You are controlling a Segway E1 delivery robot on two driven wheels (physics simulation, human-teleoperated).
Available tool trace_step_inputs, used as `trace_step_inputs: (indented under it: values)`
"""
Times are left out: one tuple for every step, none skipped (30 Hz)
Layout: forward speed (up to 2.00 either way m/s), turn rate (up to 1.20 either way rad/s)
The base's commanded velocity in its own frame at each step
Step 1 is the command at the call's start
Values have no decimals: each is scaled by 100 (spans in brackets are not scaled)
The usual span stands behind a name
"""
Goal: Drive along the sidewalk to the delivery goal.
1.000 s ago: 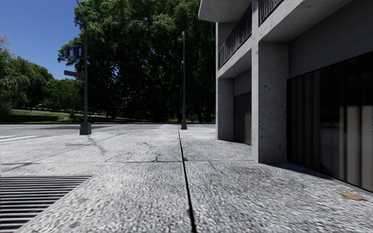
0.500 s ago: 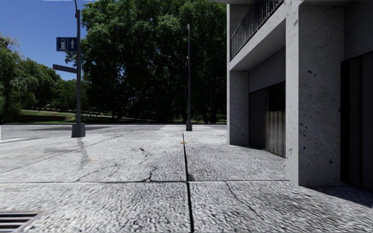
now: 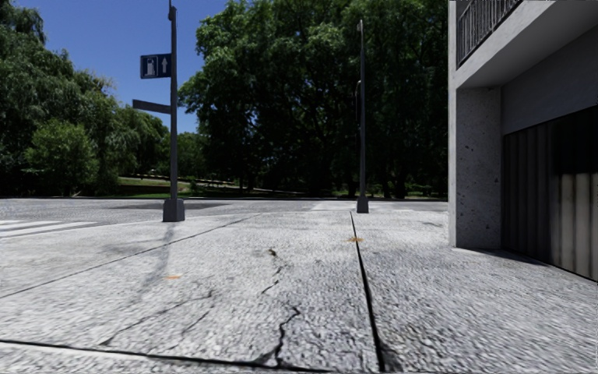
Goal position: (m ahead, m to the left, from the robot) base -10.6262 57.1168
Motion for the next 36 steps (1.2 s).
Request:
trace_step_inputs:
  values:
    - [200,51]
    - [200,31]
    - [200,0]
    - [200,0]
    - [200,0]
    - [200,0]
    - [200,0]
    - [200,0]
    - [200,0]
    - [200,0]
    - [200,0]
    - [200,0]
    - [200,0]
    - [200,0]
    - [200,0]
    - [200,0]
    - [200,0]
    - [200,0]
    - [200,0]
    - [200,0]
    - [200,4]
    - [200,32]
    - [200,32]
    - [200,53]
    - [200,62]
    - [200,64]
    - [200,64]
    - [200,64]
    - [200,65]
    - [200,65]
    - [200,65]
    - [200,65]
    - [200,67]
    - [200,74]
    - [200,74]
    - [200,84]
